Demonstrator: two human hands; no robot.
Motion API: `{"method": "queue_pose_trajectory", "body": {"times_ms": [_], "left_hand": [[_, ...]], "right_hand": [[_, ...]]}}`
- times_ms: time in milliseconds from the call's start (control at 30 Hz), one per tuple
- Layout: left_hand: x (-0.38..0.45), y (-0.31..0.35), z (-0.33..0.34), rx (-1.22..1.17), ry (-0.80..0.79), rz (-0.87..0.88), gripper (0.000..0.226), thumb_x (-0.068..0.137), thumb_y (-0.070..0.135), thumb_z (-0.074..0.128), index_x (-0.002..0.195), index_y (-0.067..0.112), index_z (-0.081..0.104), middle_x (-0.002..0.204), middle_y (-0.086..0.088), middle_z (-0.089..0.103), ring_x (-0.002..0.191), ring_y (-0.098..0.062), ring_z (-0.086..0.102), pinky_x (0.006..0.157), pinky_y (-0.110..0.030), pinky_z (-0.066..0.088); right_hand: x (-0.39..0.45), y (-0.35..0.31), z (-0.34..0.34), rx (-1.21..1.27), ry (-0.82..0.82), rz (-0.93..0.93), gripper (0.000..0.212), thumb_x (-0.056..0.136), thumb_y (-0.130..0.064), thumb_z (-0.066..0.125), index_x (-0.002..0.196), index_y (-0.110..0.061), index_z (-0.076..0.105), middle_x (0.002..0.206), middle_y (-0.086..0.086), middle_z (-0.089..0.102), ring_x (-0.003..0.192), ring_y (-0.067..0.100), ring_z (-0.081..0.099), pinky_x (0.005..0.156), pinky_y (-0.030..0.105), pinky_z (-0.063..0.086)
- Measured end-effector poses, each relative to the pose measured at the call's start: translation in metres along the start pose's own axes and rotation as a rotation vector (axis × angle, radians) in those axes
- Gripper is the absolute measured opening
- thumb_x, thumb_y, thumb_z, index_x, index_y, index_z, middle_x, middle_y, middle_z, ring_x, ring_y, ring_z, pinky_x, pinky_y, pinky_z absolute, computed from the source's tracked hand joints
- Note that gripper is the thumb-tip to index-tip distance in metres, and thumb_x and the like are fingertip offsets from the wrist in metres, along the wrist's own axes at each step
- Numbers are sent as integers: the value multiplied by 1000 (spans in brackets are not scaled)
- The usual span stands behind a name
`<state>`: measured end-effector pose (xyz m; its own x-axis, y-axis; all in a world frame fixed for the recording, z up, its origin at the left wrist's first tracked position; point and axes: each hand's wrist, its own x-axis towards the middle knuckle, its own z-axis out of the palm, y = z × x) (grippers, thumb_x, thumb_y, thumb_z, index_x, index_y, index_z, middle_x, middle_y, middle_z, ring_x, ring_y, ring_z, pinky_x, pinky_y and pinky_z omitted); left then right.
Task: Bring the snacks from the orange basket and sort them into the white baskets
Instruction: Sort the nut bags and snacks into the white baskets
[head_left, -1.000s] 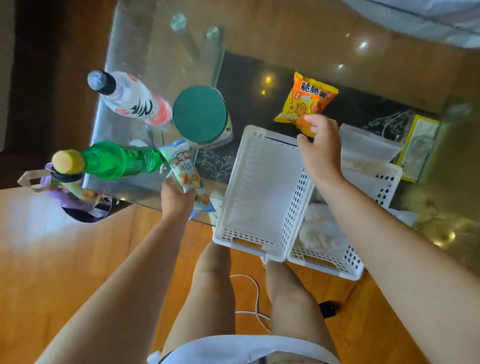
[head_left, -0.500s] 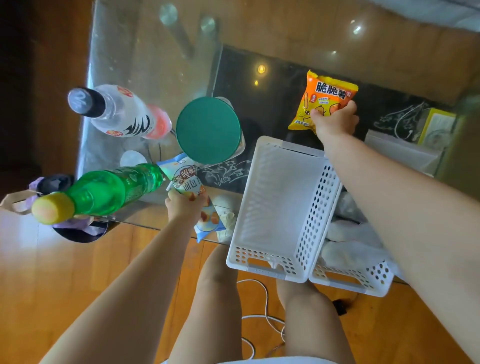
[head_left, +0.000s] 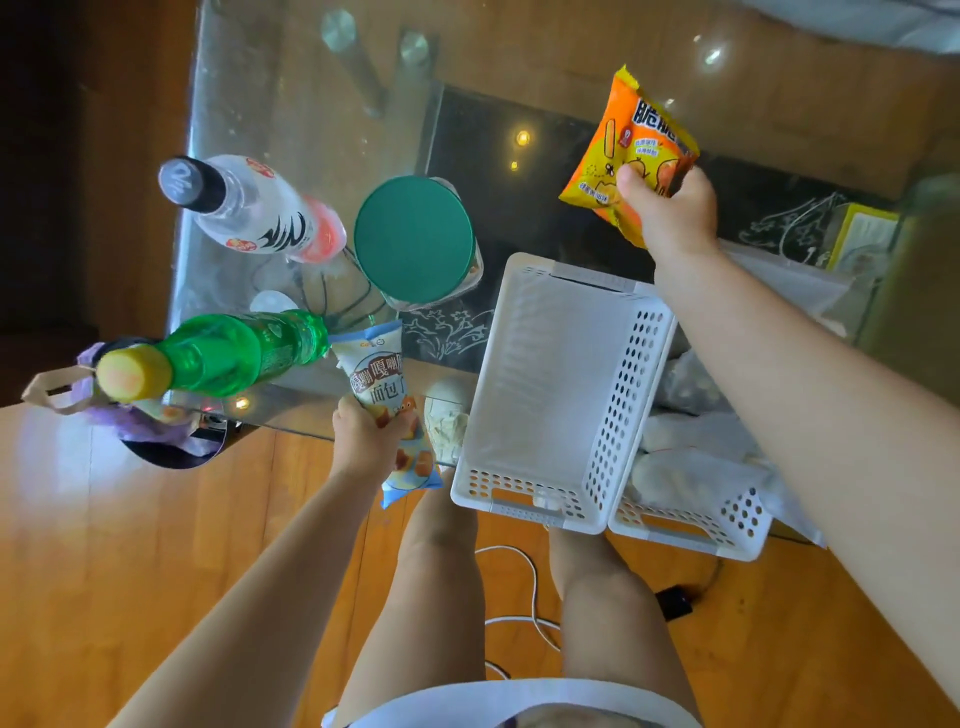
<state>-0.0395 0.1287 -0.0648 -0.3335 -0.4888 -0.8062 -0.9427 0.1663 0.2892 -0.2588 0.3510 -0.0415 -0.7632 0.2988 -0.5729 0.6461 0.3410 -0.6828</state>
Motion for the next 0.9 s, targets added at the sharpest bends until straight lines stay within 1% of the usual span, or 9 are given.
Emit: {"method": "queue_pose_trajectory", "body": {"times_ms": [100, 167, 267, 400, 500, 600, 700, 767, 900], "left_hand": [[-24, -9, -6, -87, -9, 30, 40, 80, 8, 67, 115, -1, 49, 117, -22, 57, 101, -35, 61, 78, -44, 56], [-45, -6, -10, -174, -20, 98, 25, 81, 3, 65, 104, 3, 54, 104, -19, 64, 85, -27, 67, 63, -33, 59], [-77, 3, -13, -241, -81, 248, 17, 81, 0, 64, 90, 13, 57, 89, -14, 67, 68, -14, 68, 52, -28, 57], [-107, 20, -3, -79, -39, 389, 32, 76, 15, 72, 95, 26, 47, 93, -1, 61, 84, -8, 62, 65, -25, 53], [-111, 41, 19, 43, -26, 441, 33, 76, 26, 71, 96, 26, 45, 93, 2, 60, 87, -18, 59, 66, -35, 53], [-101, 59, 42, 144, 11, 431, 37, 79, 35, 67, 102, 22, 42, 97, -1, 64, 75, -14, 60, 56, -29, 48], [-91, 67, 61, 329, 54, 444, 39, 80, 39, 63, 103, 17, 41, 102, -7, 66, 90, -29, 61, 65, -35, 48], [-87, 68, 68, 410, 68, 447, 37, 81, 39, 62, 96, 19, 35, 102, -8, 65, 94, -31, 59, 63, -34, 42], [-82, 64, 78, 530, 71, 480, 35, 82, 34, 61, 95, 17, 34, 100, -9, 63, 95, -32, 56, 61, -33, 33]], "right_hand": [[-35, 2, -12, 39, -43, -78, 60, 82, -27, 67, 134, -11, 42, 128, 3, 57, 110, 12, 56, 95, 23, 46], [-63, 10, -21, 21, -42, -136, 61, 81, -21, 68, 135, -10, 41, 127, 4, 57, 106, 10, 56, 94, 19, 44], [-106, 31, -34, -95, -75, -130, 76, 82, -27, 67, 144, -13, 26, 139, 4, 48, 121, 15, 50, 99, 24, 40], [-152, 61, -45, -172, -99, -145, 86, 85, -30, 63, 148, -23, 5, 148, 1, 33, 130, 15, 41, 99, 27, 40], [-170, 81, -42, -204, -141, -201, 77, 89, -28, 57, 146, -38, 4, 125, -1, 39, 106, 7, 45, 77, 11, 43], [-177, 98, -36, -369, -120, -262, 66, 92, -28, 53, 141, -47, 13, 112, 3, 40, 91, 10, 49, 67, 18, 43], [-177, 110, -28, -483, -99, -278, 60, 92, -20, 53, 143, -37, 25, 130, 9, 38, 107, 22, 55, 80, 34, 51], [-173, 113, -24, -581, -106, -273, 59, 93, -20, 51, 144, -32, 25, 136, 13, 33, 111, 28, 54, 82, 40, 53], [-169, 115, -16, -709, -166, -285, 55, 94, -21, 48, 144, -26, 25, 127, 16, 36, 99, 30, 56, 77, 35, 49]]}}
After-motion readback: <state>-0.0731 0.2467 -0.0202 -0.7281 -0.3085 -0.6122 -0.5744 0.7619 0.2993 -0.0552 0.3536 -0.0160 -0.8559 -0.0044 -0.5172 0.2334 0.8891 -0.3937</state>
